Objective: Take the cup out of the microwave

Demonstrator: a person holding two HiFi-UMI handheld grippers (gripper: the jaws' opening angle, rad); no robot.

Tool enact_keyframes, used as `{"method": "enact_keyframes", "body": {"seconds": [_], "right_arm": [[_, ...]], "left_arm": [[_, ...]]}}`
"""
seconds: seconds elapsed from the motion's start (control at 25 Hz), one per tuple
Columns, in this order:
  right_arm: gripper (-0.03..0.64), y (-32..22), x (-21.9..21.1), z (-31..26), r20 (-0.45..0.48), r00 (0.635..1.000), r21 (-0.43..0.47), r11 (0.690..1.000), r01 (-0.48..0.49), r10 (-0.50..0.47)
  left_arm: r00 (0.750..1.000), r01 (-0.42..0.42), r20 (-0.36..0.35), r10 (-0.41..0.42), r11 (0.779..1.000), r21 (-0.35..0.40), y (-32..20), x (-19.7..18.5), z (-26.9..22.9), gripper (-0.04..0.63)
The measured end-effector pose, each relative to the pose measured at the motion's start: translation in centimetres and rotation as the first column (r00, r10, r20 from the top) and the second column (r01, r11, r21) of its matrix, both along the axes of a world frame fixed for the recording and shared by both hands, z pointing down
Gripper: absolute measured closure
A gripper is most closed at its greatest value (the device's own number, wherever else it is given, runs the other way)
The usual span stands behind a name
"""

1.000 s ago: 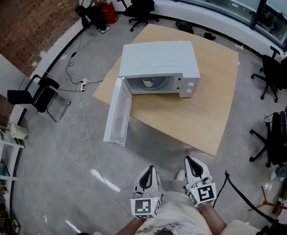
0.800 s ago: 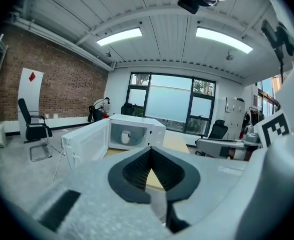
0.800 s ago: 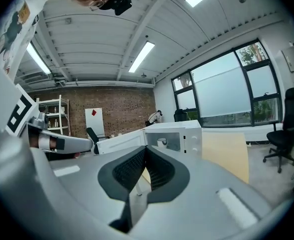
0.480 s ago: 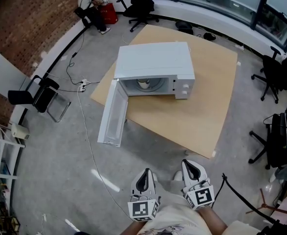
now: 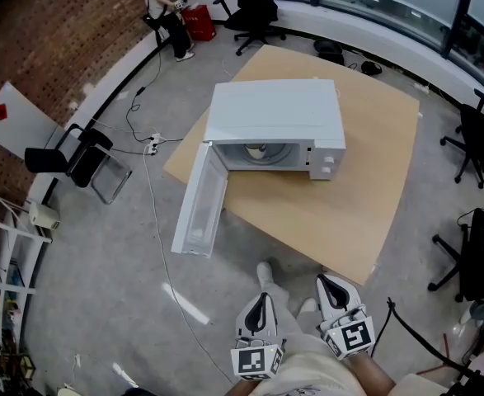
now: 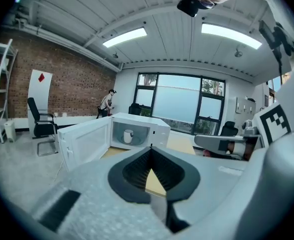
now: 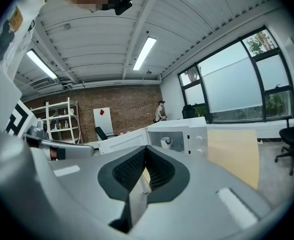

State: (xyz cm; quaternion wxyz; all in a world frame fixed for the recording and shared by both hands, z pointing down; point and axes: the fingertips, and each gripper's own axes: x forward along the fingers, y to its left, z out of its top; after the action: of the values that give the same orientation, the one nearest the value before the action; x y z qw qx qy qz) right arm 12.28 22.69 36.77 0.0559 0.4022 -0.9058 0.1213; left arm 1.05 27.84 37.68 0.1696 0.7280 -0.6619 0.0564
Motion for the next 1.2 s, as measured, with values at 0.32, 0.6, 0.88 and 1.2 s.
{"method": "enact_keyframes", "body": {"seconds": [0.32, 0.6, 0.88, 1.2], "right_arm": [[0.612, -8.6, -3.2, 0.7, -0.03, 0.998, 0.017, 0.998, -0.061, 0.062], [0.612, -15.5, -7.7, 1.0, -0.034, 0.993, 0.024, 0.993, -0.112, 0.112], [0.612, -20.2, -9.9, 2.1, -0.047, 0.984, 0.019, 0.985, -0.169, 0.169], [0.612, -23.3, -10.3, 2.0, -0.013, 0.99, -0.011, 0.99, -0.14, 0.14]], "left_arm": [[0.999, -0.024, -0.02, 0.024, 1.0, 0.01, -9.0, -4.9, 0.2, 0.595], [0.992, -0.122, -0.009, 0.122, 0.992, 0.009, -17.5, -8.9, 0.3, 0.595], [0.983, -0.18, -0.024, 0.18, 0.984, -0.002, -22.1, -10.4, 1.0, 0.595], [0.99, -0.143, -0.023, 0.142, 0.989, -0.023, -25.3, -10.5, 2.2, 0.595]]}}
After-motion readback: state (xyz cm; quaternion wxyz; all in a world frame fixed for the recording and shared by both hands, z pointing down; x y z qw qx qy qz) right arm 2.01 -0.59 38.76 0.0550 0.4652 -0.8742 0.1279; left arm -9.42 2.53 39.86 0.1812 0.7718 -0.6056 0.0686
